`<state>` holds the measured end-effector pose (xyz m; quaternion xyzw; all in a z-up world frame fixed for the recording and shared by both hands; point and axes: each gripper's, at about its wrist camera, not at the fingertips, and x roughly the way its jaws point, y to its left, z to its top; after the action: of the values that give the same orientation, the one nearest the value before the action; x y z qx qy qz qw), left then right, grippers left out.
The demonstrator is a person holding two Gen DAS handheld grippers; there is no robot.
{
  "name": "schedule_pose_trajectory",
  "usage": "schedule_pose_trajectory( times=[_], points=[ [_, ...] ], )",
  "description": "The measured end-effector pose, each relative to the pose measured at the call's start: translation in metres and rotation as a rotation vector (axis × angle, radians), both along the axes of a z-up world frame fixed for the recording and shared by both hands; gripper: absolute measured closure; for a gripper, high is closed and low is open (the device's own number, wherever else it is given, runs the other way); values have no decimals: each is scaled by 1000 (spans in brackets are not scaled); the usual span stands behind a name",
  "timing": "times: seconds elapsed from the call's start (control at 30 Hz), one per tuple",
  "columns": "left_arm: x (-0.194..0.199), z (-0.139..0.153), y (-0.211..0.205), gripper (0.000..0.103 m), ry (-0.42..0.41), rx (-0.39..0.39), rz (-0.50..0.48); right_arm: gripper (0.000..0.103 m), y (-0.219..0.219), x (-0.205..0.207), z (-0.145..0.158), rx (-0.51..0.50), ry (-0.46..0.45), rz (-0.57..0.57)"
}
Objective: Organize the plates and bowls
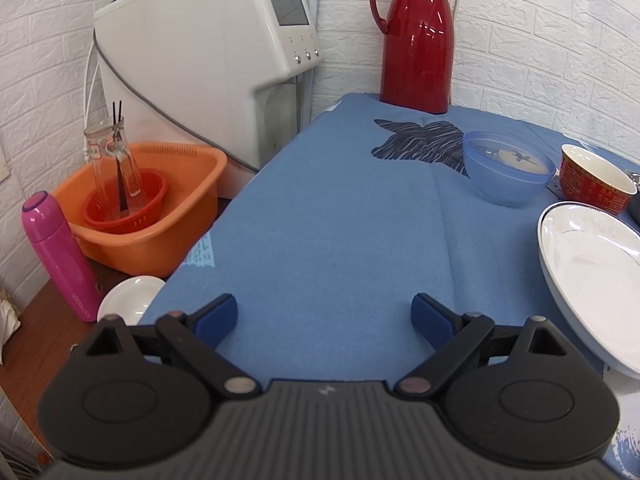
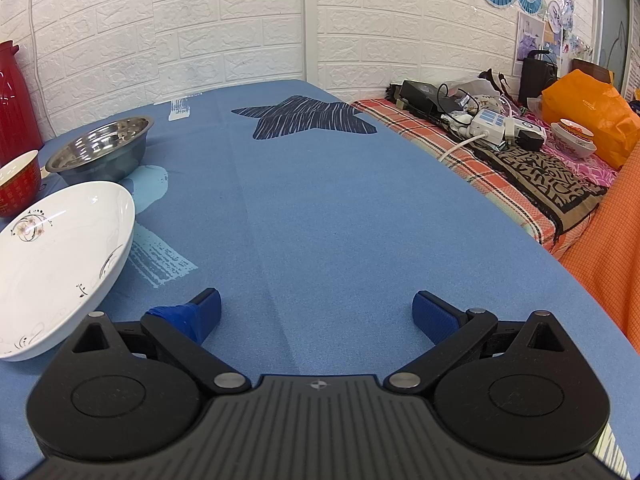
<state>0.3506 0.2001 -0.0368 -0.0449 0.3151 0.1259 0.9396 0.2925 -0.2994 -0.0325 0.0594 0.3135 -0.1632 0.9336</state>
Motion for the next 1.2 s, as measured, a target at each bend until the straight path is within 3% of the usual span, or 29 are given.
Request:
schedule_pose_trajectory(
  times=[0.4, 0.53, 0.8, 0.93, 1.1, 1.2],
  points=[
    [2, 2, -1, 10, 17, 0, -24, 13, 0, 0, 0, 0, 0, 0],
    [-12, 9, -5, 10, 52, -54, -18, 13, 0, 0, 0, 0, 1, 1],
    [-72, 57, -45, 10, -73, -22, -1, 12, -2, -1, 0, 2, 1, 7],
    [-76, 90, -74, 10, -122, -79, -98, 12, -2, -9, 2, 10, 1, 39],
    [-81, 115, -115, 10, -113, -39, -179, 14, 0, -35, 17, 58, 9, -31],
    [-91, 116, -136, 10, -64, -54, -242, 14, 16, -52, 38, 95, 8, -27]
  ],
)
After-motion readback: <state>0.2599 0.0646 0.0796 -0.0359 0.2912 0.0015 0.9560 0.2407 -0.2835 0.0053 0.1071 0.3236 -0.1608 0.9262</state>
